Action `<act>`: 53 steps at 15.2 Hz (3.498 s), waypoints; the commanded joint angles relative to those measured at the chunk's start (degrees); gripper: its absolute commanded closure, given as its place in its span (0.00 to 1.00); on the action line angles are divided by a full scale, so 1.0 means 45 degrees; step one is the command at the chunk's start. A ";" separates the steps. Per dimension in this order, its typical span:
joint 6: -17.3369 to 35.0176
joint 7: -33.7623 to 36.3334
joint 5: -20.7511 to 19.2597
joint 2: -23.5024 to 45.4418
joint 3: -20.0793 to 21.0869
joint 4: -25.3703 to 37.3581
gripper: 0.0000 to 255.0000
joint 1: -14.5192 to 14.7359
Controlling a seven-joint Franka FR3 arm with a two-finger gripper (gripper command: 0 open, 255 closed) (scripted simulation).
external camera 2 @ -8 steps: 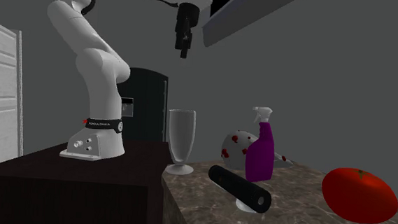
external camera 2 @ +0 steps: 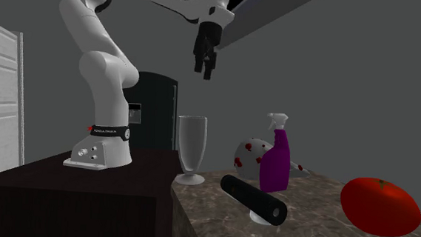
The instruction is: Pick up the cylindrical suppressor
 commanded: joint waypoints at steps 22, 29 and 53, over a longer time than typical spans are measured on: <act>0.9807 0.7278 -0.1101 0.9960 -0.0981 0.1504 0.00 -0.2433; 1.1127 0.8171 -0.1059 1.1931 -0.1327 0.2346 0.00 -0.2637; 1.0612 0.8084 -0.1026 1.1382 -0.1316 0.2315 1.00 -0.2632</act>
